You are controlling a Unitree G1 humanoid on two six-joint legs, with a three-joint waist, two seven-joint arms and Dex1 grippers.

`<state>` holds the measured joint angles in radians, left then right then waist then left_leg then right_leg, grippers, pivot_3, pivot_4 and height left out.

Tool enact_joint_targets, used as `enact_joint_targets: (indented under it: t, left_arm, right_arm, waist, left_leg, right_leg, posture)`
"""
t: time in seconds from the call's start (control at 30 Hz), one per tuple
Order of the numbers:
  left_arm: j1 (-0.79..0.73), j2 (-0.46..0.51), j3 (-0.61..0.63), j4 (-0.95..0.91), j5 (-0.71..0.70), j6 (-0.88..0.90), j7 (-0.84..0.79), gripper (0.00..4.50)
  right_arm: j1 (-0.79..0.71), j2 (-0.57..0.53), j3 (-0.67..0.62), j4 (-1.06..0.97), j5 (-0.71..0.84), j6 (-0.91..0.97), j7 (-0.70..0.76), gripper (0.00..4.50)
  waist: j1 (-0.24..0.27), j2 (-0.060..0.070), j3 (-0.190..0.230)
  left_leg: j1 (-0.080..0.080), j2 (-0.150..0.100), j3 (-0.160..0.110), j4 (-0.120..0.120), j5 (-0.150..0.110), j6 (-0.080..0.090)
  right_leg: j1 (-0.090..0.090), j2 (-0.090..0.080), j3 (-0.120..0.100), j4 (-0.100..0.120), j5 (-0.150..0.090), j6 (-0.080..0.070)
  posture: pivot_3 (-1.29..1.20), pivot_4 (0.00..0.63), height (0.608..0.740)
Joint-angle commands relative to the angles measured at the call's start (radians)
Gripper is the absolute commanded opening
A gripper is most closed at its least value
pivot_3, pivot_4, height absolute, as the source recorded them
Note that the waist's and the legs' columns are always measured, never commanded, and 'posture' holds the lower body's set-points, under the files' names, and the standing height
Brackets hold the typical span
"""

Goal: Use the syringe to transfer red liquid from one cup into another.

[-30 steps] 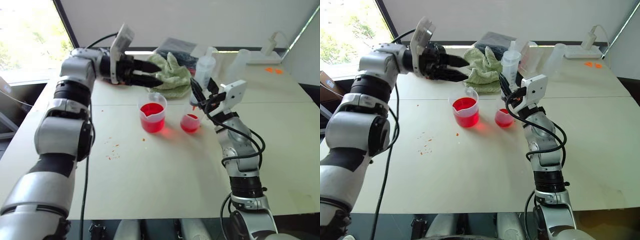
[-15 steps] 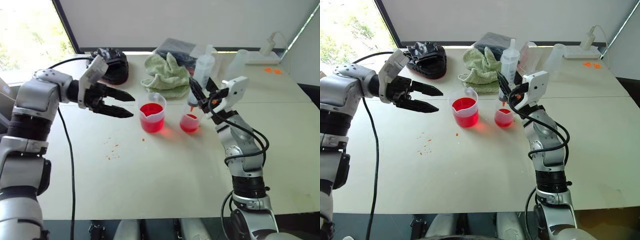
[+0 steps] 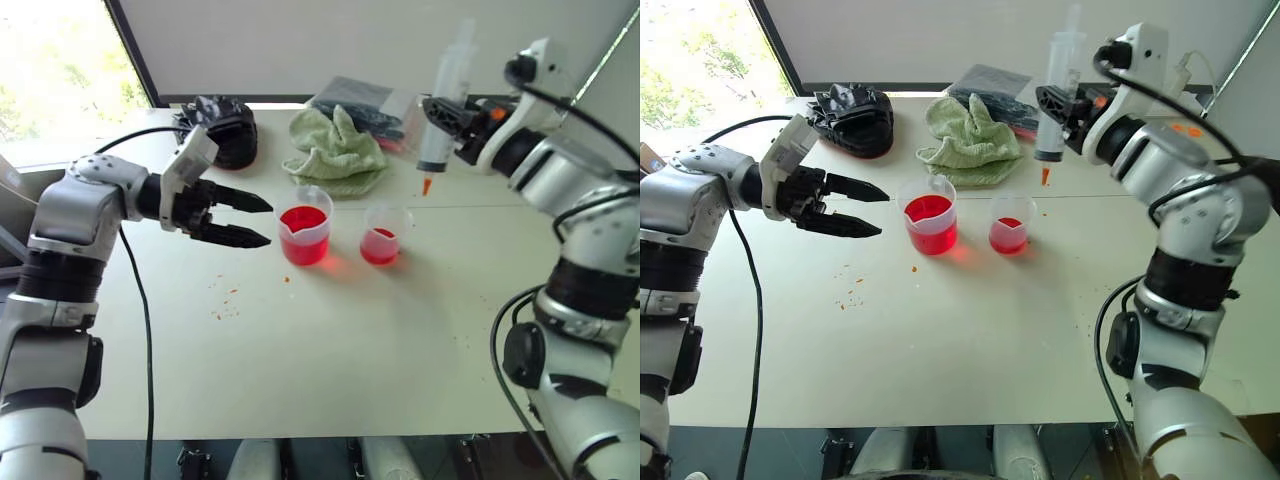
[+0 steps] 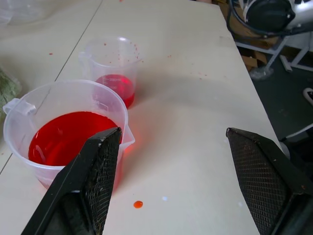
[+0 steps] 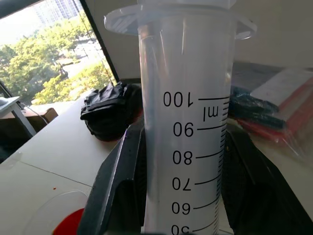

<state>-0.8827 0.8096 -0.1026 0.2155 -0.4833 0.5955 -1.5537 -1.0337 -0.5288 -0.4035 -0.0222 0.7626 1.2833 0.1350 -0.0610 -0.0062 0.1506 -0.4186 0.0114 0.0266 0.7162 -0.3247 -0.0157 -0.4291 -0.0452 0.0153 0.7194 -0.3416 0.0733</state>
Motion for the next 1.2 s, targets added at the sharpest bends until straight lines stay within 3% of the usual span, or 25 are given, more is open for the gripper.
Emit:
enact_joint_targets:
  t: [0.03, 0.27, 0.5, 1.0, 1.2]
  left_arm:
    - [0.016, 0.019, 0.050, -0.062, -0.030, 0.018, 0.015, 3.58]
    - [0.080, 0.033, 0.079, -0.137, -0.050, 0.042, 0.051, 3.58]
    - [0.119, 0.051, 0.096, -0.200, -0.063, 0.063, 0.078, 3.58]
    - [0.126, 0.065, 0.093, -0.221, -0.073, 0.063, 0.096, 3.58]
    - [0.109, 0.057, 0.096, -0.210, -0.085, 0.075, 0.097, 3.63]
  right_arm:
    - [-0.064, -0.079, 0.008, 0.123, -0.022, 0.158, 0.005, 1.38]
    - [-0.090, -0.160, 0.173, 0.335, -0.129, 0.290, 0.070, 1.38]
    - [-0.075, -0.122, 0.255, 0.475, -0.219, 0.331, 0.080, 1.38]
    - [0.014, -0.118, 0.376, 0.444, -0.332, 0.246, 0.161, 1.38]
    - [0.027, -0.113, 0.376, 0.428, -0.353, 0.230, 0.188, 4.33]
  waist:
    - [0.003, 0.000, 0.000]
    - [0.010, 0.000, 0.000]
    - [0.017, 0.000, 0.000]
    - [0.017, 0.000, 0.000]
    - [0.017, 0.000, 0.000]
  left_leg:
    - [0.000, 0.000, 0.000, 0.000, 0.000, 0.000]
    - [-0.001, 0.000, 0.001, 0.000, 0.000, 0.001]
    - [-0.002, 0.000, 0.002, 0.000, 0.000, 0.001]
    - [-0.003, 0.000, 0.002, 0.001, 0.000, 0.001]
    - [-0.003, 0.000, 0.002, 0.001, 0.000, 0.001]
  right_leg:
    - [0.000, 0.000, 0.000, 0.000, 0.000, 0.000]
    - [-0.001, 0.000, 0.001, -0.001, 0.000, 0.000]
    - [-0.001, 0.000, 0.002, -0.001, 0.000, 0.000]
    - [-0.002, 0.000, 0.002, -0.001, 0.000, 0.000]
    - [-0.002, 0.000, 0.002, -0.001, 0.000, 0.000]
  posture:
    - [0.00, 0.150, 0.711]
    - [0.00, 0.150, 0.711]
    - [0.00, 0.150, 0.711]
    - [0.00, 0.150, 0.711]
    - [0.00, 0.150, 0.711]
